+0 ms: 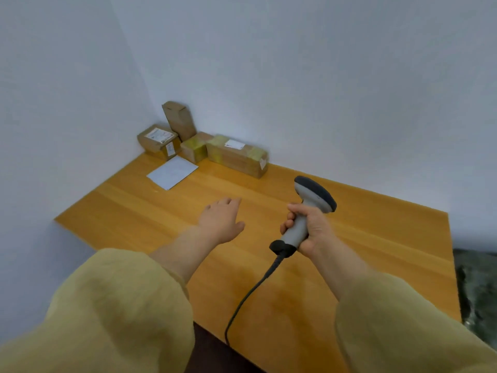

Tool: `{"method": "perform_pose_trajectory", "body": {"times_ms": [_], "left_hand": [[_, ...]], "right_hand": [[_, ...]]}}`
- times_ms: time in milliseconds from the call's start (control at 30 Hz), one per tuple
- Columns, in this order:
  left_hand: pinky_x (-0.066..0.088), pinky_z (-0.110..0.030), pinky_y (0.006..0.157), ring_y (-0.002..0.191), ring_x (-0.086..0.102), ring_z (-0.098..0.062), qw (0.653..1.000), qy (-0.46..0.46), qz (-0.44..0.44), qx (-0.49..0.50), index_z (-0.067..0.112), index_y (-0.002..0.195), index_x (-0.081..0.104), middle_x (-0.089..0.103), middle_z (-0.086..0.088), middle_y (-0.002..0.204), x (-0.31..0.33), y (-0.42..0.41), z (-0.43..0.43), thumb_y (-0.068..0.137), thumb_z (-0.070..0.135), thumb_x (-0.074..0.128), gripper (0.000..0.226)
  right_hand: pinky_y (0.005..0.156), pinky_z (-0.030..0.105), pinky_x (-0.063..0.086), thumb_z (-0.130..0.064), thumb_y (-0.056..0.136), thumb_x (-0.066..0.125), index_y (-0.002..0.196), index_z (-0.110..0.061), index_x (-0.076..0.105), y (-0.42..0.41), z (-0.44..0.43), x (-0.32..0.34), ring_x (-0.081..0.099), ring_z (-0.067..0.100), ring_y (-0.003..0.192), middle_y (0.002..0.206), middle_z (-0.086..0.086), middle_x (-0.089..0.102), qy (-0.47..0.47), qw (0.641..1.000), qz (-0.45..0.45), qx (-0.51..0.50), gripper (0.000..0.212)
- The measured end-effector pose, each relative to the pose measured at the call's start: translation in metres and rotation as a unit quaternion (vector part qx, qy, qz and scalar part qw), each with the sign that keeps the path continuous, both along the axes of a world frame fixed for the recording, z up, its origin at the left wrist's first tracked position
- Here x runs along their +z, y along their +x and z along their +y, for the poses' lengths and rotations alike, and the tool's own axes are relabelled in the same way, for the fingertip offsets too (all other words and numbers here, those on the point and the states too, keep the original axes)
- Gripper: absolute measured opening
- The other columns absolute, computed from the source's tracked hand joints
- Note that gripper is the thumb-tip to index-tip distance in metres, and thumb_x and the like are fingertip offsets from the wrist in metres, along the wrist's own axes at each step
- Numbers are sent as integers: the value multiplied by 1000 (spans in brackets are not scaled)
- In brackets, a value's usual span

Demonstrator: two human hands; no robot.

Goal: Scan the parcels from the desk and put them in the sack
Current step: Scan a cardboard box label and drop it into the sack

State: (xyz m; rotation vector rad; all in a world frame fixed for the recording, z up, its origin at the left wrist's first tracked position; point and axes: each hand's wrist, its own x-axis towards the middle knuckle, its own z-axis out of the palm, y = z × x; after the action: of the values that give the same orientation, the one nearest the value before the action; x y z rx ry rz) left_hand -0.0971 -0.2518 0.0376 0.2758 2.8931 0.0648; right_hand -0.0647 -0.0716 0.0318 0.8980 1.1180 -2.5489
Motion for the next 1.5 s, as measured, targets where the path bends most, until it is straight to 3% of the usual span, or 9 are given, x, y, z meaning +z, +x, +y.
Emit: {"method": "perform_pose_trajectory", "body": {"times_ms": [500, 633, 900, 1000, 1067, 1133, 1200, 1300, 1500], "left_hand": [[26, -37, 114, 146, 11, -27, 987, -45, 22, -152, 7, 152, 9, 13, -10, 158, -72, -292, -4, 89, -7, 47, 75], [15, -42, 118, 148, -3, -25, 971, -91, -17, -219, 8, 151, -6, -1, -8, 160, -103, -364, 13, 84, 7, 59, 93], [49, -40, 84, 105, 50, -31, 931, 16, 160, -327, 14, 118, 49, 50, -12, 118, -127, -320, -47, 69, 6, 67, 53], [54, -38, 81, 102, 43, -27, 919, 105, 143, -352, 14, 114, 45, 44, -10, 114, -138, -282, -99, 59, 6, 63, 58], [48, -37, 92, 110, 36, -25, 950, 136, 81, -268, 11, 122, 42, 40, -11, 122, -133, -267, -120, 58, 20, 62, 68], [35, -35, 100, 123, 31, -26, 970, 241, -5, 12, 11, 136, 33, 32, -11, 134, -123, -263, -121, 70, 42, 50, 75], [31, -42, 107, 130, 32, -30, 868, 370, -153, 295, 19, 147, 24, 32, -10, 142, -127, -276, -113, 68, 68, 56, 99], [44, -46, 100, 118, 52, -28, 728, 511, -234, 391, 32, 137, 40, 50, -2, 137, -159, -294, -109, 44, 74, 74, 107], [52, -42, 90, 104, 60, -27, 667, 569, -329, 351, 16, 129, 40, 61, -8, 116, -127, -272, -103, 76, 10, 77, 65]], "right_hand": [[46, 27, 46, 2, 85, 62, 80, -4, 59, -181, -28, -44, 46, 16, 40, 54, 6, 51, 82, 996, -22, -5, 9], [47, 27, 47, 3, 83, 62, 87, -3, 61, -216, -37, -66, 45, 16, 40, 53, 6, 52, 127, 991, -49, -17, 7], [53, 32, 50, 2, 83, 66, 85, -3, 62, -234, -57, -84, 52, 22, 54, 65, 10, 57, 173, 978, -102, -51, 7], [68, 39, 50, -7, 80, 74, 89, -10, 68, -243, -75, -96, 58, 26, 80, 90, 9, 64, 237, 963, -125, -24, 11], [75, 41, 48, -12, 78, 78, 103, -14, 68, -250, -92, -102, 58, 27, 94, 104, 5, 65, 261, 957, -129, 6, 27], [78, 41, 48, -14, 77, 79, 114, -15, 63, -257, -108, -107, 58, 26, 94, 107, 3, 64, 262, 957, -121, 36, 40], [76, 41, 48, -14, 77, 79, 110, -16, 60, -263, -122, -109, 58, 26, 90, 103, 5, 63, 254, 958, -114, 64, 37], [81, 44, 51, -16, 75, 80, 94, -22, 56, -263, -135, -113, 59, 30, 95, 103, 8, 63, 273, 950, -112, 105, 31], [90, 49, 54, -10, 75, 79, 98, -26, 59, -219, -123, -99, 62, 25, 95, 101, 0, 66, 312, 944, -50, 98, 34]]}}
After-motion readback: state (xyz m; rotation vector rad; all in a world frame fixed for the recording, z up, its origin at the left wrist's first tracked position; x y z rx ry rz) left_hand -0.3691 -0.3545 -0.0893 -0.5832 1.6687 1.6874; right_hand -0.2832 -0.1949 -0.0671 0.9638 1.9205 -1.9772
